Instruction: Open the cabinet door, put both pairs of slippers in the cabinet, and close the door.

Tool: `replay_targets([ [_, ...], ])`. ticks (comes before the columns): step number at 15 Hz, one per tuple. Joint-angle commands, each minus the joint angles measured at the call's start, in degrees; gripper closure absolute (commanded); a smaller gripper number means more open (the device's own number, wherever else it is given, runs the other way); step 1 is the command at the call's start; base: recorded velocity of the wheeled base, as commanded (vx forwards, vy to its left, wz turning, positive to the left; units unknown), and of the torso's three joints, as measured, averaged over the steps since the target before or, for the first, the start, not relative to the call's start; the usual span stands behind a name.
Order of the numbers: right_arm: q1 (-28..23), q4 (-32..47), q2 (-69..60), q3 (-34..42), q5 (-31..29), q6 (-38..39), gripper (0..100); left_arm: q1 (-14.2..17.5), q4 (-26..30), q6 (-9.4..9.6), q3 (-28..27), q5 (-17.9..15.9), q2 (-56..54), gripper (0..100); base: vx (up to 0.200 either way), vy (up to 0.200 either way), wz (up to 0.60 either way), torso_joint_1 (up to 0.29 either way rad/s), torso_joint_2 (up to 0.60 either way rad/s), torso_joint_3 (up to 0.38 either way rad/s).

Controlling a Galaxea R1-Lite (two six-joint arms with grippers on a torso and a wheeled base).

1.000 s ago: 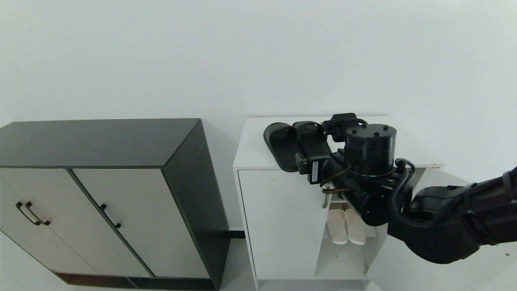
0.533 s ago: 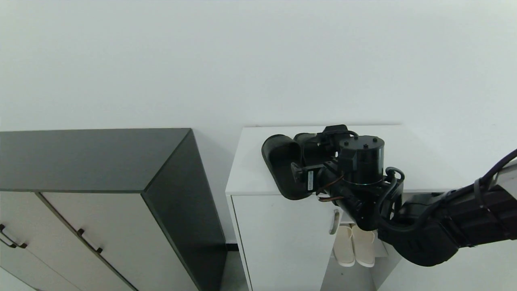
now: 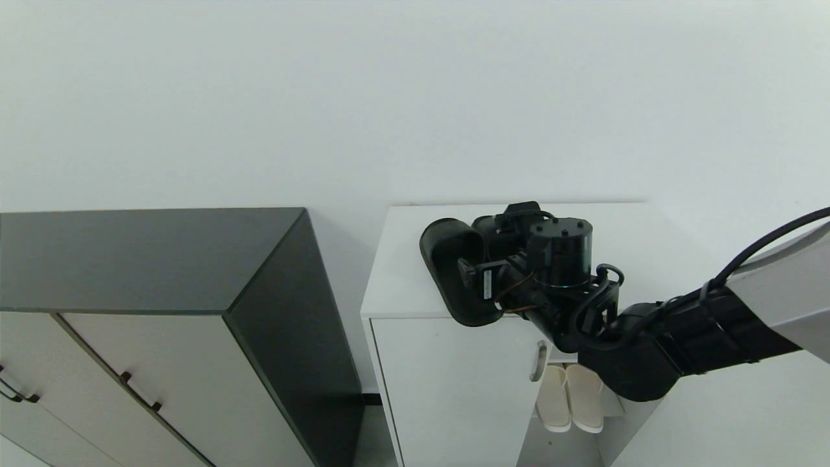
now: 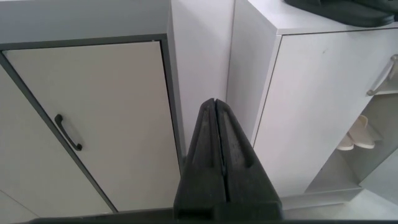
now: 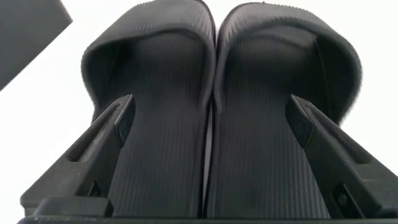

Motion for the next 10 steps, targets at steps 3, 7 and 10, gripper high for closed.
replay_targets([
  [3, -1.97, 0.21, 6.38, -7.63, 0.56, -0.71, 0, -0.04, -0.01, -0.01, 0.0, 0.01, -0.01, 100, 0.0, 0.0, 0.0, 0.0, 0.0, 0.0],
  [7, -2.85, 1.27, 10.95, -14.57, 1.0, -1.41, 0, -0.04, -0.01, -0.01, 0.0, 0.01, -0.01, 100, 0.0, 0.0, 0.0, 0.0, 0.0, 0.0],
  [10, -3.02, 3.38, 11.56, -17.47, 1.26, -2.46, 0, -0.04, -0.01, -0.01, 0.0, 0.01, -0.01, 100, 0.0, 0.0, 0.0, 0.0, 0.0, 0.0],
])
